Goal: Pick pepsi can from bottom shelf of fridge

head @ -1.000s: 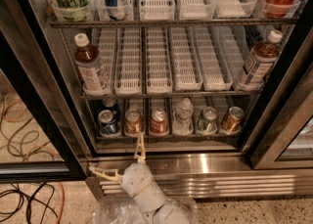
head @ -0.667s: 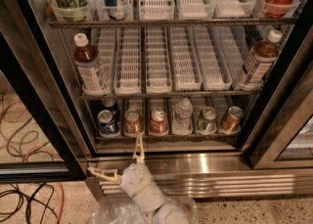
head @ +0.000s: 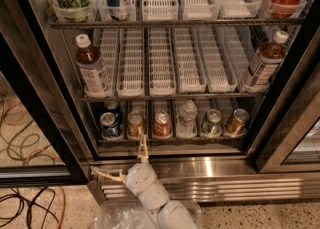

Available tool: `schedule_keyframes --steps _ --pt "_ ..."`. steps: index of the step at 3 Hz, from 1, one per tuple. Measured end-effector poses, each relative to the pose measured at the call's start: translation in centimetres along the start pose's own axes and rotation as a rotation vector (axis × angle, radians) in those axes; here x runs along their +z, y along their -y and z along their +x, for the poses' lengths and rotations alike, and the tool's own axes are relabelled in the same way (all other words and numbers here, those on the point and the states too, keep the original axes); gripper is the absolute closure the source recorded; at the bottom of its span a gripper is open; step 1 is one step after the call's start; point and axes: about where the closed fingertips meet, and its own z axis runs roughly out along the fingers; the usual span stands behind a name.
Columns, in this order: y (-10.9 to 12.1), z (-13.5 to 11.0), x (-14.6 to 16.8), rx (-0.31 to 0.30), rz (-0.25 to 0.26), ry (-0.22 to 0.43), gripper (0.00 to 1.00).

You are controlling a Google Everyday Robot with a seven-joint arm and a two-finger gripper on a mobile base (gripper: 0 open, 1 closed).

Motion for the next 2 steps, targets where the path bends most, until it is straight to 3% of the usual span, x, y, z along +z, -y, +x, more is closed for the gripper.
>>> schedule_keyframes --steps 1,2 --pt "0.89 3.34 0.79 0.028 -0.002 0.003 0.0" --pt "0.9 3.44 0.78 0.03 -0.002 0.003 0.0"
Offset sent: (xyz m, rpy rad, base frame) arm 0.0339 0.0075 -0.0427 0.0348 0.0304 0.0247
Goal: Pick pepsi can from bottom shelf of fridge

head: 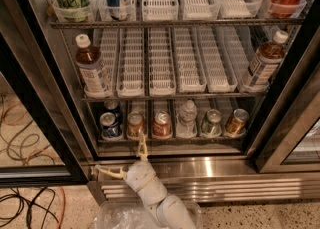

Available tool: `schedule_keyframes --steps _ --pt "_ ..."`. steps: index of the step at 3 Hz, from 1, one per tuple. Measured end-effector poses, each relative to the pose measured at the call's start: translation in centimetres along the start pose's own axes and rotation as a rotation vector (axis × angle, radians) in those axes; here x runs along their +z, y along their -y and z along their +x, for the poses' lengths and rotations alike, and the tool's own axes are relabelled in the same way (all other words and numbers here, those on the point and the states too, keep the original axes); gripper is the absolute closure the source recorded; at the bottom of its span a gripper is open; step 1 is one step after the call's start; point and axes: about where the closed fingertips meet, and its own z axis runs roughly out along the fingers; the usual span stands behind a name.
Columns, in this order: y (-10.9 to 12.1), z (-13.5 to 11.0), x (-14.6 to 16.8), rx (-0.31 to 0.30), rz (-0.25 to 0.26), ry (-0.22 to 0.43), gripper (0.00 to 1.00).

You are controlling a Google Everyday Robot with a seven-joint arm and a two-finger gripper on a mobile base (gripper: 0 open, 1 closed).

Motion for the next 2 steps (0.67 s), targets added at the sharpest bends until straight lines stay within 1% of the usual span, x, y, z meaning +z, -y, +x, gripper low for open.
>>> schedule_keyframes --steps 1,2 --pt "0.0 0.0 0.0 0.0 0.0 0.0 0.16" --pt "-0.03 0.03 0.0 0.001 -0.001 0.0 0.16"
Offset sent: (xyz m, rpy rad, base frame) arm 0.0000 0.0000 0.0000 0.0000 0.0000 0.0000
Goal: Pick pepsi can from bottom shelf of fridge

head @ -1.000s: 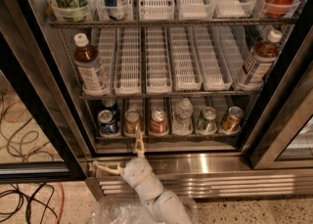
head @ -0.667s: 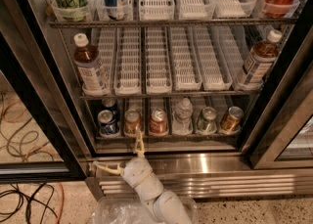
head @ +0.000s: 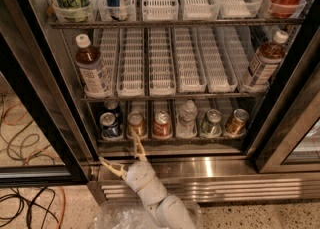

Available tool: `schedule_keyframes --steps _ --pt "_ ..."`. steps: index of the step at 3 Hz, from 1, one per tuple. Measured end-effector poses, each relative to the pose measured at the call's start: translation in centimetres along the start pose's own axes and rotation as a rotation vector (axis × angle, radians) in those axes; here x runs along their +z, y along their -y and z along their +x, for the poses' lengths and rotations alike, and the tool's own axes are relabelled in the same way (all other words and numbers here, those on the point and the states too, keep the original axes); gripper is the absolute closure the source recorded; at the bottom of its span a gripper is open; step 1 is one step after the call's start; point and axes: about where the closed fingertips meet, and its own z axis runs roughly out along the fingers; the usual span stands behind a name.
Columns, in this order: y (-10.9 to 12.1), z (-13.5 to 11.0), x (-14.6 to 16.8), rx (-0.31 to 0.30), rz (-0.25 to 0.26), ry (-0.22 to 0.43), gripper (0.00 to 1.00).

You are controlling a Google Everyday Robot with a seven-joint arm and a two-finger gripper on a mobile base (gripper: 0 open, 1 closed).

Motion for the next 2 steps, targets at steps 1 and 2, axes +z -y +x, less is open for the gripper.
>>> schedule_keyframes --steps 1,2 --pt "-0.6 0.7 -0.2 0.004 -0.011 -0.021 0.18" --pt "-1.6 1.7 3.0 0.031 -0.05 -0.065 0.19"
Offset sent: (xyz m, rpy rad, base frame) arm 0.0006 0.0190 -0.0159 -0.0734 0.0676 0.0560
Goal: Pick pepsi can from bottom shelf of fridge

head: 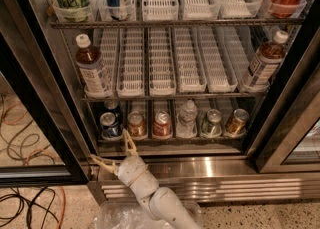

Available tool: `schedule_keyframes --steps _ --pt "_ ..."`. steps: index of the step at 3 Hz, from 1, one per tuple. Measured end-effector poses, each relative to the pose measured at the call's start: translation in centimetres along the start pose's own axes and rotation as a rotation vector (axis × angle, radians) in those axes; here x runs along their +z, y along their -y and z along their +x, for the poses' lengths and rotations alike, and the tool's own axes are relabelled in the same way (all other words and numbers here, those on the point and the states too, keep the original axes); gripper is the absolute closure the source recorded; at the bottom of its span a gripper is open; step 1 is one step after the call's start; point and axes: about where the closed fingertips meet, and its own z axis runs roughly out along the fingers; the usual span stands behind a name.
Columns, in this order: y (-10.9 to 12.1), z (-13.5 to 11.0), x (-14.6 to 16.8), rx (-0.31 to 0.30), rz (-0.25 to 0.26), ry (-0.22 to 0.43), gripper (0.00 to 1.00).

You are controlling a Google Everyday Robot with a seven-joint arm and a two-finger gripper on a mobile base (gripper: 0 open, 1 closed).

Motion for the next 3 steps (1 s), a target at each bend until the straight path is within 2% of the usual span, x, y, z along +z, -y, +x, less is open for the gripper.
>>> schedule_keyframes --steps 1,2,3 --pt "-1.08 0.41 1.35 0.002 0.025 -0.015 0.18" --pt "-1.21 0.42 1.72 0.001 0.035 -0.015 0.19" --pt "-0.94 0.41 1.99 0.008 0.055 -0.007 0.37"
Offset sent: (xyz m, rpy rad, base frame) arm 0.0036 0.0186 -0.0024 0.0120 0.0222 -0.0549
